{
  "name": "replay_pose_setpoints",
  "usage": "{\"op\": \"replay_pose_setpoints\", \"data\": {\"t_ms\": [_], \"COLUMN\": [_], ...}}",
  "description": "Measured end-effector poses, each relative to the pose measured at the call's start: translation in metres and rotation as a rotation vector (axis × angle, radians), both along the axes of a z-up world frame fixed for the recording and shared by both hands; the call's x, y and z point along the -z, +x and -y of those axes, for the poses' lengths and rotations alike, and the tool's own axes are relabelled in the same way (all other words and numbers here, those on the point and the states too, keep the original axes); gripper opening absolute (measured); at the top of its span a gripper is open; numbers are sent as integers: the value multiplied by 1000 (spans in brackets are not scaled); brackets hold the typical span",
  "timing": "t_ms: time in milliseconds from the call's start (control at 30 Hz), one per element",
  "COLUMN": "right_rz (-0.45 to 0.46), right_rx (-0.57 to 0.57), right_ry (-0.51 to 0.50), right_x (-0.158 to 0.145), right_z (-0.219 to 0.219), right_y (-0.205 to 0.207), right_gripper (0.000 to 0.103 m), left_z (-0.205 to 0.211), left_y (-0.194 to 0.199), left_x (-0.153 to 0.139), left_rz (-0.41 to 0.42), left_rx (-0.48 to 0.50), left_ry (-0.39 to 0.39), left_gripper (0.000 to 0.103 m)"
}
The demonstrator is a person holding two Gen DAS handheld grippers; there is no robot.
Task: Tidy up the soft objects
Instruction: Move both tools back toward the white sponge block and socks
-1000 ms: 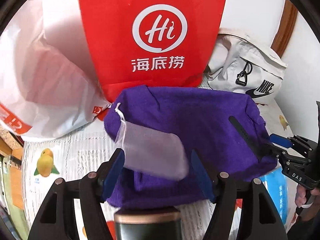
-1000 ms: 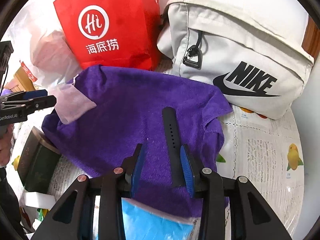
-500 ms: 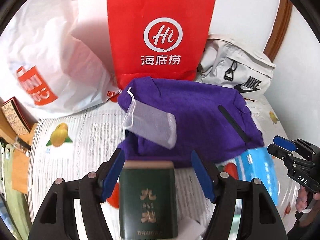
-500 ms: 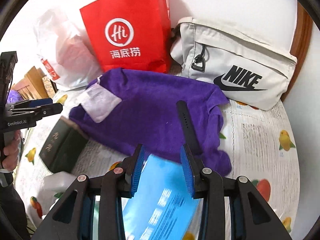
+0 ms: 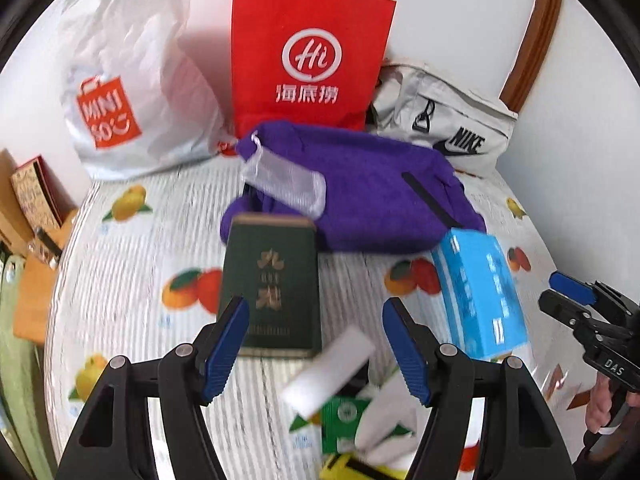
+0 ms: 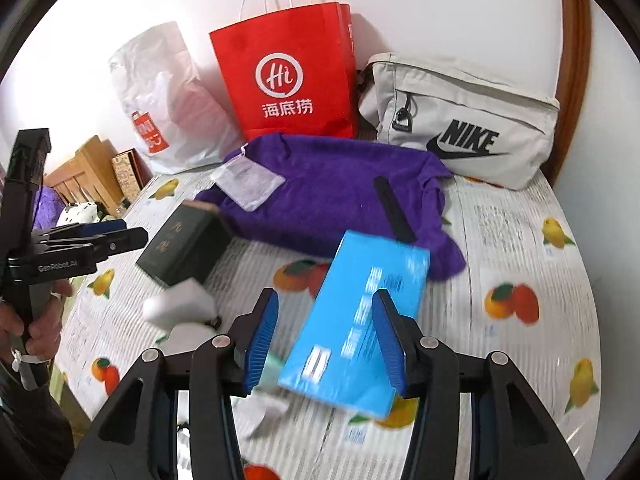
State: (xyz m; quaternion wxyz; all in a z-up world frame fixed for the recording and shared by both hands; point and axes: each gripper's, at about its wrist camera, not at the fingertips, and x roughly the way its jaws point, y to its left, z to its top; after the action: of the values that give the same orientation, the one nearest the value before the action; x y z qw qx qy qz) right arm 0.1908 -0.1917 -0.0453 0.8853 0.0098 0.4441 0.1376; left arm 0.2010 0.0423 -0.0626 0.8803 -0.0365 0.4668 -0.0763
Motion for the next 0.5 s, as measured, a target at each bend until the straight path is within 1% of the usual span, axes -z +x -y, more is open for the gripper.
{"op": "replay_pose_setpoints", "data": {"t_ms": [167, 233, 333, 433, 500], "right_rz": [-12, -16, -14, -51, -78], "right_rx": [14, 25, 44, 60, 65], "right_ry": [15, 26, 41, 50, 47], "right_x": [6, 9, 14, 27, 35], "right_z": [4, 7, 12, 14, 15], "right_y": [-31, -42, -58, -68, -72], "right_gripper": [50, 50, 51, 52, 52], "left_z": [0, 1, 5, 7, 9], "left_y": [-19, -22, -23, -21, -18], "left_x": [16, 24, 38, 51, 60], "left_rz": [-18, -17, -32, -52, -67], "left_rx": [7, 28, 37, 55, 64], "left_ry": [-15, -21, -3, -25, -22], "left_gripper": [67, 67, 67, 67, 67]}}
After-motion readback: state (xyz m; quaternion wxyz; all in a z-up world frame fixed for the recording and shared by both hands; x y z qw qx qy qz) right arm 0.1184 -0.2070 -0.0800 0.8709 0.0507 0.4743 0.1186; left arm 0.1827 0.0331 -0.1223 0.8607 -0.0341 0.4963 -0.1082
